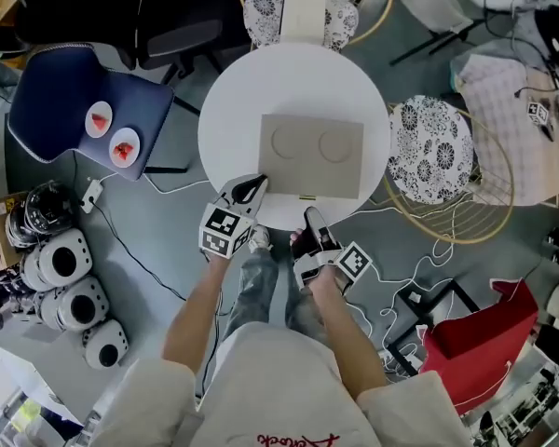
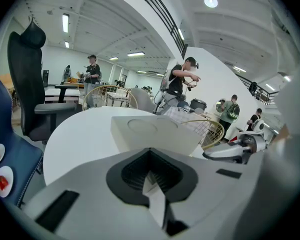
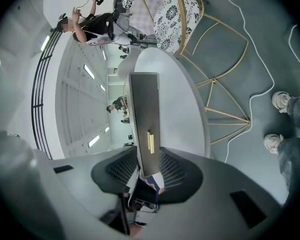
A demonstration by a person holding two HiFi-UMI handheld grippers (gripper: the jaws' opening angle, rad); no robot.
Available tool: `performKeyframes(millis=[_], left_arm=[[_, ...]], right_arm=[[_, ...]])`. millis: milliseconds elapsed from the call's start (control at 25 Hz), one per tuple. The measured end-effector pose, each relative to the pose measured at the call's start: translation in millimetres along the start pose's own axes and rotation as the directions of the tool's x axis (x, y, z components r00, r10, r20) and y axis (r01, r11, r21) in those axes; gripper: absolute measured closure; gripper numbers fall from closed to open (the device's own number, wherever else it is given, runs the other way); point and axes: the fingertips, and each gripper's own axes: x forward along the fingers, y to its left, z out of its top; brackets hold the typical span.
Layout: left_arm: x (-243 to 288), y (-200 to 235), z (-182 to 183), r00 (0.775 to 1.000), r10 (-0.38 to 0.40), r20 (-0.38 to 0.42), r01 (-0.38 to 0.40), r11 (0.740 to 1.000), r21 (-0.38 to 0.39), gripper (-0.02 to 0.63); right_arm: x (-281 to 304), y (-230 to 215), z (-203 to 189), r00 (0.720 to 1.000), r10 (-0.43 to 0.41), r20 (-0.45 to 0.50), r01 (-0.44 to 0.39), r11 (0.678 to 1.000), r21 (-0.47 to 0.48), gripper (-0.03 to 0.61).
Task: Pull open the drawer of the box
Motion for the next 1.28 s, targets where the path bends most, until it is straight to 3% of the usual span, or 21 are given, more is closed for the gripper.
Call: performKeyframes(millis=[200,680,1280], left_arm=[[0.5,-1.0,1.2,1.000,-0.003,-0.003,0.003,1.000,-0.004,0.603],[0.9,-5.0,0.3,1.000,-0.011,-0.010,0.011,1.000,-0.006,0.603],[3.5,2.7,4.3,1.000,-0.006,-0.006,0.006,1.000,-0.014,0.603]], right_arm=[[10.2,3.5,9.1,1.000,0.014,0.023,-0.014,1.000,-0.022,0.438],[17.8,-4.8,18.4,0.999,-0.023,0.028,0.025,0.997,-0.074,0.539],[-8.6,-13.3,-1.8,0.999,-0.036,0.024,0.037,0.998,-0.048,0.543]])
